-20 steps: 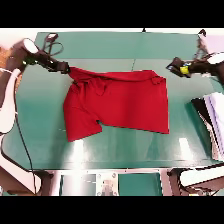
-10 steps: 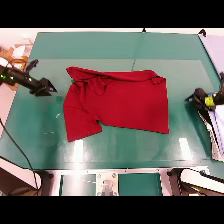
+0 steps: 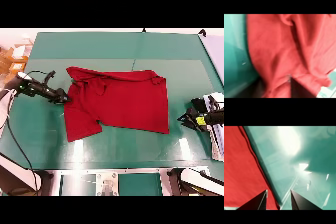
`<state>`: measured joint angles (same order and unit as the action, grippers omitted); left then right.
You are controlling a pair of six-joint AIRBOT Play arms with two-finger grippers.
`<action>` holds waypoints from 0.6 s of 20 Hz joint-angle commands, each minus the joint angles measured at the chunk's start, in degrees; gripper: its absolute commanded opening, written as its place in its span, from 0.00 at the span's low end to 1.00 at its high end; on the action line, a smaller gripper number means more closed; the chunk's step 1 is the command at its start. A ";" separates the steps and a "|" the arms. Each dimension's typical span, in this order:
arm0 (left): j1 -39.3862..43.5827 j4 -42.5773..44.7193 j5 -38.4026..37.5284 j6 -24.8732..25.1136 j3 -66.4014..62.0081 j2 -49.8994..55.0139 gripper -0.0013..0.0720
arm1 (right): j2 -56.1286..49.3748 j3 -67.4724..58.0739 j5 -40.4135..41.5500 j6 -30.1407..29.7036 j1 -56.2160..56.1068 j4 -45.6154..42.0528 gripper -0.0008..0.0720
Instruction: Fold the shirts.
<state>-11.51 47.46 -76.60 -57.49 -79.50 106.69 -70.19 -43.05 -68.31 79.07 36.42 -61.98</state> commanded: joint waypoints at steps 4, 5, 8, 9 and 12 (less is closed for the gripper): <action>-1.75 0.50 -4.39 0.31 -1.31 0.02 0.05 | 0.11 3.30 0.55 0.00 0.13 0.00 0.50; -2.32 0.50 -5.44 0.31 -1.33 -0.02 0.05 | 0.11 4.92 1.53 -0.04 0.11 0.46 0.50; -2.82 1.84 -7.48 0.26 -1.31 -0.02 0.05 | -1.62 9.29 4.70 -2.12 0.11 5.55 0.50; -2.82 1.95 -7.67 0.26 -1.31 -0.02 0.05 | -2.97 10.29 4.66 -4.26 0.09 8.50 0.49; -2.82 1.90 -8.11 0.11 -1.31 -0.02 0.05 | -6.71 12.79 4.59 -9.44 -0.20 15.15 0.49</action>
<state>-14.09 48.99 -83.61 -57.14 -80.75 106.69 -73.97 -32.95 -65.32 74.41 36.51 -52.07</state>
